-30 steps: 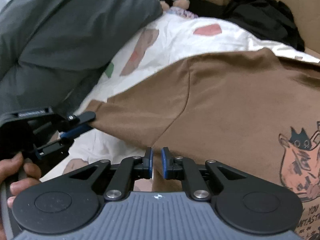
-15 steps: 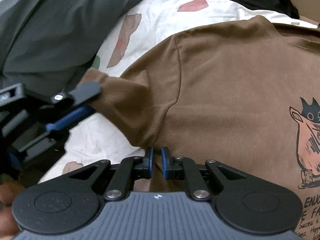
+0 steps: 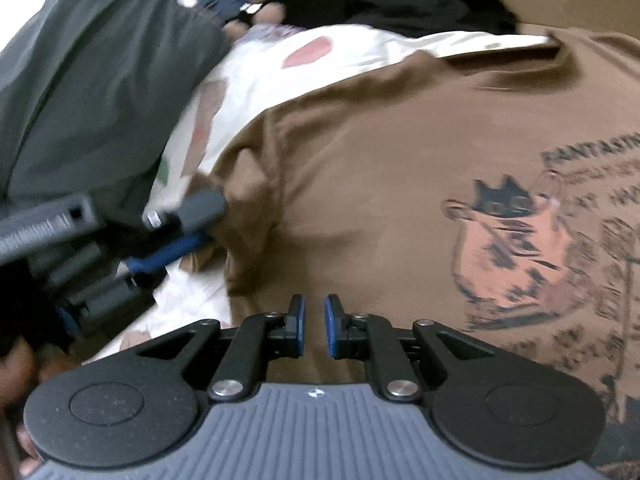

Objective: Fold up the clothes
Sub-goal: 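Lift the sleeve with the left tool and fold it over the shirt body, then open the left tool to release the folded sleeve and withdraw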

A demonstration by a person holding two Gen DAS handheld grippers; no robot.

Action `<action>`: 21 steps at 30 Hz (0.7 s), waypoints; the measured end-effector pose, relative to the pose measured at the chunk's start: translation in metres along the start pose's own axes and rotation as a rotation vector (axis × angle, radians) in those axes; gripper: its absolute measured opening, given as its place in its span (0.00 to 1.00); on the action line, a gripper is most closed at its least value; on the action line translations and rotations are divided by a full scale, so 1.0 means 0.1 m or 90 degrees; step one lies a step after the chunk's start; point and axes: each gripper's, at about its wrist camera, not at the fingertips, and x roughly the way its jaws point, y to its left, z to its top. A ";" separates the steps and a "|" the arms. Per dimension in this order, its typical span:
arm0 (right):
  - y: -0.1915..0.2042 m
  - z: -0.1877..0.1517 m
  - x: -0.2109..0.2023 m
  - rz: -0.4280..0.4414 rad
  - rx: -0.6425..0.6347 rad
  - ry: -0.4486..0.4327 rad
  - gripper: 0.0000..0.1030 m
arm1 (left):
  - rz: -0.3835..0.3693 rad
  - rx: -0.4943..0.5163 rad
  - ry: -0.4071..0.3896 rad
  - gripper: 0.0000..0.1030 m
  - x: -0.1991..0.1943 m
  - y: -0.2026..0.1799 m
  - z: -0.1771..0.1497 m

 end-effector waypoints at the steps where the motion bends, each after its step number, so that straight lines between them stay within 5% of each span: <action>1: -0.04 0.01 -0.03 -0.003 0.008 -0.007 0.12 | 0.006 0.003 0.009 0.09 0.04 0.01 -0.04; 12: -0.22 -0.10 -0.16 -0.044 -0.004 -0.007 0.14 | 0.068 0.037 0.068 0.11 0.37 0.08 -0.34; 18: -0.20 -0.06 -0.27 -0.042 -0.030 -0.019 0.24 | 0.069 0.075 0.083 0.41 0.29 -0.07 -0.35; 21: -0.18 -0.03 -0.33 -0.042 -0.031 -0.030 0.29 | 0.079 0.086 0.086 0.41 0.22 -0.10 -0.39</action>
